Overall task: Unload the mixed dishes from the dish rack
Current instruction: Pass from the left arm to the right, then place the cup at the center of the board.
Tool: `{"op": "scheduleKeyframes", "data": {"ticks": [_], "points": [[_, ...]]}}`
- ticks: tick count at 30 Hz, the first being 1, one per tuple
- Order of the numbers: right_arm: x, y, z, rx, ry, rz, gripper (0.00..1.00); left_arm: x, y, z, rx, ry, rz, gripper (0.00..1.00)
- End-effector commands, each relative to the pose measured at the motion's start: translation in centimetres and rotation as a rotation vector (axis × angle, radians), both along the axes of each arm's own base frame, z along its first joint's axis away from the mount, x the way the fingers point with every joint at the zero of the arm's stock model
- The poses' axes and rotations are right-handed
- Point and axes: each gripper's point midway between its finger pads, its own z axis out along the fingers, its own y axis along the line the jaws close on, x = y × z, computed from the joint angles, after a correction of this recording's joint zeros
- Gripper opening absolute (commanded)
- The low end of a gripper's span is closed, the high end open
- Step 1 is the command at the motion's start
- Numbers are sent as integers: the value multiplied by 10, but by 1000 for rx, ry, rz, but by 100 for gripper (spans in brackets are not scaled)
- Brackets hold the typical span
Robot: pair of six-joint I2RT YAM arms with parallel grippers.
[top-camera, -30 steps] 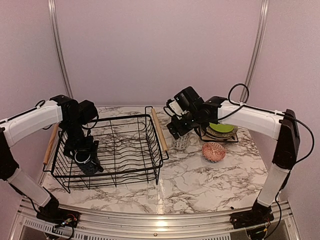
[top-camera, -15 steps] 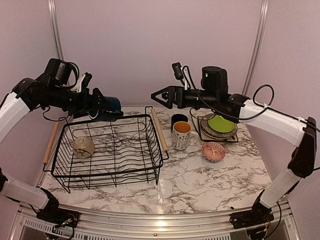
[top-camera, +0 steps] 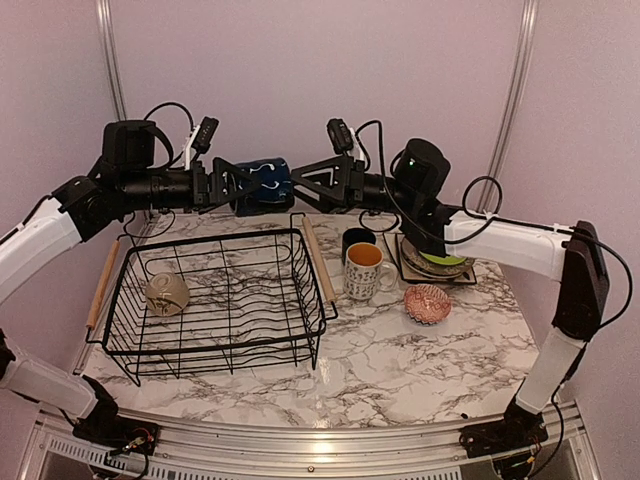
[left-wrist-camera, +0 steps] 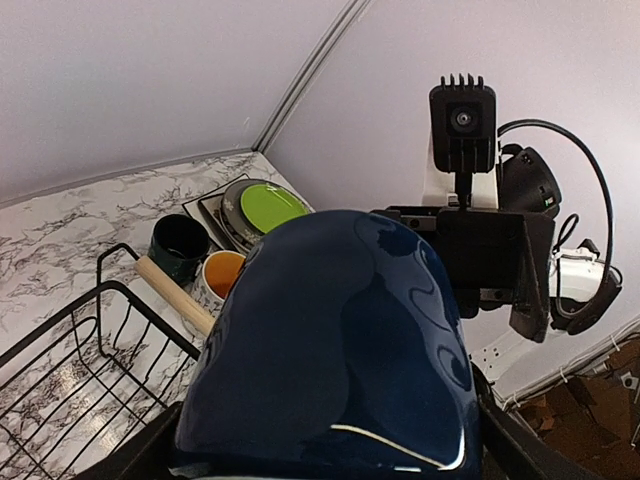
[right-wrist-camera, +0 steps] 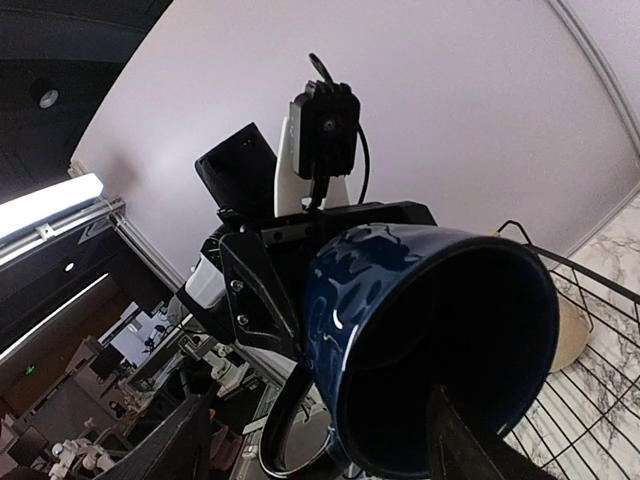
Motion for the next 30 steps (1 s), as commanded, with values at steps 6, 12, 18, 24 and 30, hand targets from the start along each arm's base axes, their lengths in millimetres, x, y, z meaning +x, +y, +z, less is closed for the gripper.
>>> {"op": "scheduleKeyframes", "data": {"ticks": [6, 12, 18, 24, 30], "points": [[-16, 2, 0, -10, -13, 88, 39, -19, -32, 19, -42, -130, -187, 2], [-10, -15, -3, -47, -80, -33, 0, -15, -22, 19, -22, -154, -114, 41], [-6, -63, -3, -239, -265, -335, 0, 6, 32, 1, 183, -177, 190, 99], [14, -149, -81, -784, -310, -681, 0, 33, 105, -56, 454, 21, 520, 99], [16, -202, -157, -1183, -239, -764, 0, 43, 172, -116, 740, 201, 739, 99]]}}
